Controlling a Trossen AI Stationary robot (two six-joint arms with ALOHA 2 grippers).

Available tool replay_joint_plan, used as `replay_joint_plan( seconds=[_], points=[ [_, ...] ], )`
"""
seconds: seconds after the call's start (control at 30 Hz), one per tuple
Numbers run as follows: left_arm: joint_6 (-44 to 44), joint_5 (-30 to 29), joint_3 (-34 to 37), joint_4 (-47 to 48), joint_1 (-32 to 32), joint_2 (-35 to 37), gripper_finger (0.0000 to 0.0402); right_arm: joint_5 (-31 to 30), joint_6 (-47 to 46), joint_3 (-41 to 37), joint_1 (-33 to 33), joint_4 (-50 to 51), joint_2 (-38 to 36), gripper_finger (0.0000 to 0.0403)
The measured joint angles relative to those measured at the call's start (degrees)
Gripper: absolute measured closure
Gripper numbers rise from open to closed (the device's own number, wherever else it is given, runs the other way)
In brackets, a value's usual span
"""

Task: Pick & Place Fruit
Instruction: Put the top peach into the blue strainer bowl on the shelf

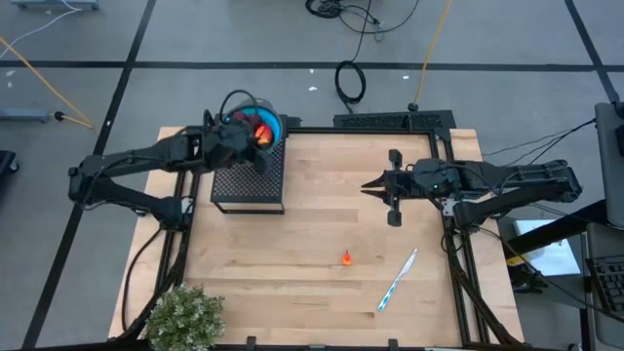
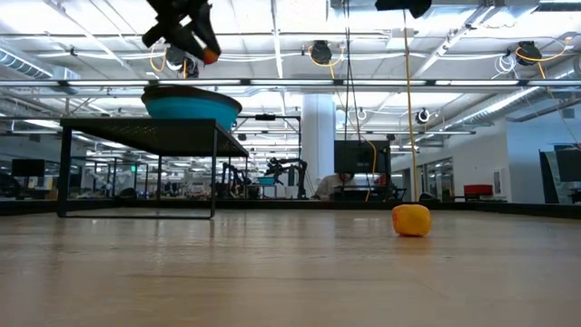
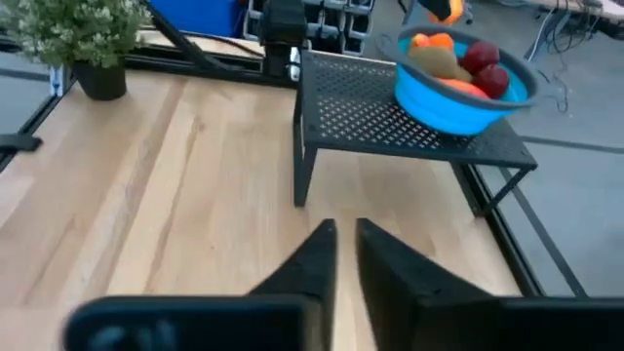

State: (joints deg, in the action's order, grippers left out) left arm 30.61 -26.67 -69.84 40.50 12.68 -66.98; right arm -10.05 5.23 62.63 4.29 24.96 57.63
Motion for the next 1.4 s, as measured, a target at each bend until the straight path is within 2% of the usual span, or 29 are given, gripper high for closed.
replay_joint_plan(
  seconds=[0.07, 0.17, 0.37, 0.6, 0.87, 0.93, 1.4],
  points=[
    [-1.3, 2.0, 0.0, 1.3, 2.3, 0.0, 0.0266, 2.2, 0.9, 0.0, -0.5, 1.3, -1.1, 0.0394],
    [-3.6, 4.3, 0.0, 2.8, 5.8, -0.2, 0.0266, 5.8, 1.2, 0.0, -1.3, 1.2, -2.8, 0.0394],
    [-9.0, 8.7, 0.0, 3.0, 12.2, -0.1, 0.0266, 5.5, 1.3, 0.0, -1.7, 1.0, -5.8, 0.0400],
    [-14.7, 9.3, 0.0, 3.7, 16.5, -2.4, 0.0266, 5.2, 1.3, 0.0, -1.7, -0.3, -6.5, 0.0402],
    [-18.3, 11.7, 0.0, 4.6, 17.5, -6.1, 0.0266, 3.8, 0.0, 0.0, -1.7, -0.6, -5.8, 0.0402],
    [-18.5, 11.6, 0.1, 5.9, 17.8, -6.3, 0.0266, 2.3, -1.1, 0.0, -1.7, -0.5, -5.6, 0.0402],
    [-20.5, 11.4, 0.0, 7.9, 18.0, -6.2, 0.0256, 2.4, -1.5, 0.0, -1.7, -0.8, -5.4, 0.0402]
  ],
)
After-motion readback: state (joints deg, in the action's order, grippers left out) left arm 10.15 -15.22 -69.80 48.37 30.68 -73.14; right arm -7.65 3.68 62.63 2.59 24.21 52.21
